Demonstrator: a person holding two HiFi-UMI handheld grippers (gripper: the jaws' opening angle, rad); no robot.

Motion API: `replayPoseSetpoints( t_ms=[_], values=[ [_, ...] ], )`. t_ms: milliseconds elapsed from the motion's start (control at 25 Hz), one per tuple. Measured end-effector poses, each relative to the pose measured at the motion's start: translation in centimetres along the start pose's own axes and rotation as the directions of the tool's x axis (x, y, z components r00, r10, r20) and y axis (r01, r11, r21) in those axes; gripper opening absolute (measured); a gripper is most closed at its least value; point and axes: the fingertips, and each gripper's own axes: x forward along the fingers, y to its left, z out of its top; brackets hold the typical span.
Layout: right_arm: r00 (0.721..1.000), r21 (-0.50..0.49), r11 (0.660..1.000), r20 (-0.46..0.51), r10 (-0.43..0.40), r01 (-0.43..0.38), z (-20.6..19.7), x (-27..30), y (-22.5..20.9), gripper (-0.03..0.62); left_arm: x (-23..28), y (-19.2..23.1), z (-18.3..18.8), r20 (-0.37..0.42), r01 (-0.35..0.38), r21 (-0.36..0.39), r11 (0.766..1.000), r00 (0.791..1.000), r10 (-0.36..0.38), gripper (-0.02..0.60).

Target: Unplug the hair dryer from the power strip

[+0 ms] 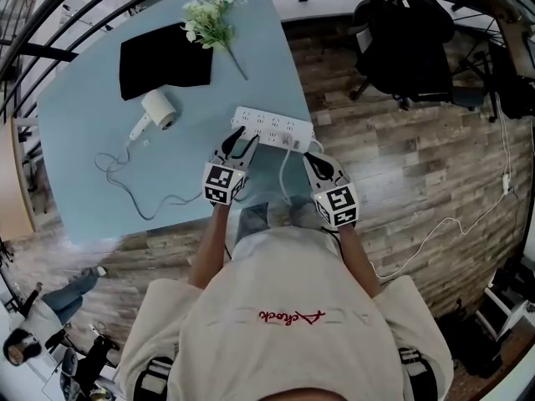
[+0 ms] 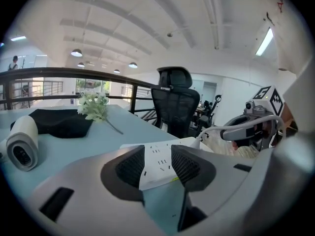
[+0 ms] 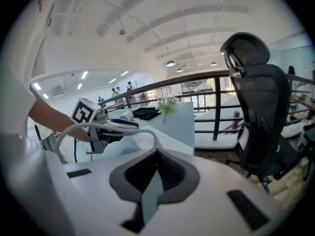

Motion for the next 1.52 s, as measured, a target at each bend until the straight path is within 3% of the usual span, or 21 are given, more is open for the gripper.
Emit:
replayPoseSetpoints(
  t_ms=[440, 680, 1120, 1200, 1320, 1520],
  values=[
    [1.000, 0.003, 1.000, -0.009, 0.007, -0.007, -0.3, 0.3, 0.4, 0.017, 2.8, 0.4, -1.2, -0.055, -0.007, 0.115, 0.993, 0.998, 0.014, 0.172],
    [1.000, 0.006, 1.000, -0.012, 0.004, -0.004, -0.2, 0.6, 0.1, 0.017, 3.2, 0.3, -1.3, -0.074, -0.034, 0.219, 0.975, 0.996, 0.051, 0.172],
    [0.999, 0.009, 0.999, -0.017, 0.045, -0.045, -0.6, 1.4, 0.8, 0.020, 3.3, 0.3, -1.8, -0.096, -0.027, 0.207, 0.978, 0.994, 0.048, 0.172],
    [0.998, 0.008, 0.998, -0.019, 0.065, -0.064, -0.7, 1.7, 1.1, 0.171, 3.3, 0.4, -1.7, -0.094, -0.028, 0.208, 0.978, 0.994, 0.049, 0.172],
    [0.997, -0.012, 0.998, -0.030, 0.066, -0.066, -1.0, 1.9, 1.4, 0.206, 3.2, 0.3, -1.7, -0.094, -0.027, 0.210, 0.977, 0.994, 0.048, 0.172],
    [0.996, -0.018, 0.997, -0.051, 0.072, -0.073, -1.7, 2.0, 1.6, 0.210, 3.2, 0.3, -1.5, -0.090, -0.029, 0.214, 0.976, 0.995, 0.049, 0.172]
  ],
)
